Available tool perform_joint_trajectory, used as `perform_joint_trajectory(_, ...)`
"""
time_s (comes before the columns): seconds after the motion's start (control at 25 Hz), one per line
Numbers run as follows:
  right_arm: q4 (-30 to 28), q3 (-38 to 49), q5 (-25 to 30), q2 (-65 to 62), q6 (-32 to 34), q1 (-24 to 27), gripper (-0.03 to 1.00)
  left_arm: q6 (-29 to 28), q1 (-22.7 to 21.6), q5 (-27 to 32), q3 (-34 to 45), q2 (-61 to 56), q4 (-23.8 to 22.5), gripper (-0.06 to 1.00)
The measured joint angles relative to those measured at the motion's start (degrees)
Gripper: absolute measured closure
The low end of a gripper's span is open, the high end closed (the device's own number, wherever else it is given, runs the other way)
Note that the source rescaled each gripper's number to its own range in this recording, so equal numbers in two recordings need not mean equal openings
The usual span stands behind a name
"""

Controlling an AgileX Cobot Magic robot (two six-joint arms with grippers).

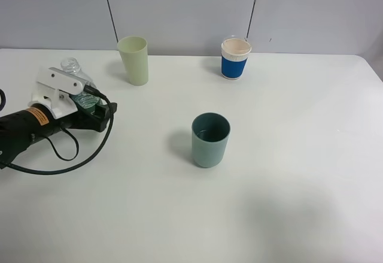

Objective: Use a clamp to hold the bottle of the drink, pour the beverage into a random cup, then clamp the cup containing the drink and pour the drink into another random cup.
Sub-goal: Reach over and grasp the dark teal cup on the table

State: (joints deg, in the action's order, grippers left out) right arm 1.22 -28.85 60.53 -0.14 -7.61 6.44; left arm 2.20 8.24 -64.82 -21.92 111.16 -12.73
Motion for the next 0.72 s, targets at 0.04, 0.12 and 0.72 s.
perform_joint_trajectory(0.04, 0.00, 0.00, 0.00, 0.00, 0.00, 0.00, -0.03, 0.00, 0.00, 0.00, 0.62, -0.38, -0.13, 0.10)
perform_joint_trajectory(0.12, 0.00, 0.00, 0.00, 0.00, 0.00, 0.00, -0.03, 0.00, 0.00, 0.00, 1.95, -1.96, -0.13, 0.10)
perform_joint_trajectory(0.72, 0.00, 0.00, 0.00, 0.00, 0.00, 0.00, -0.03, -2.66, 0.00, 3.87, 16.05, -32.28, 7.32, 0.09)
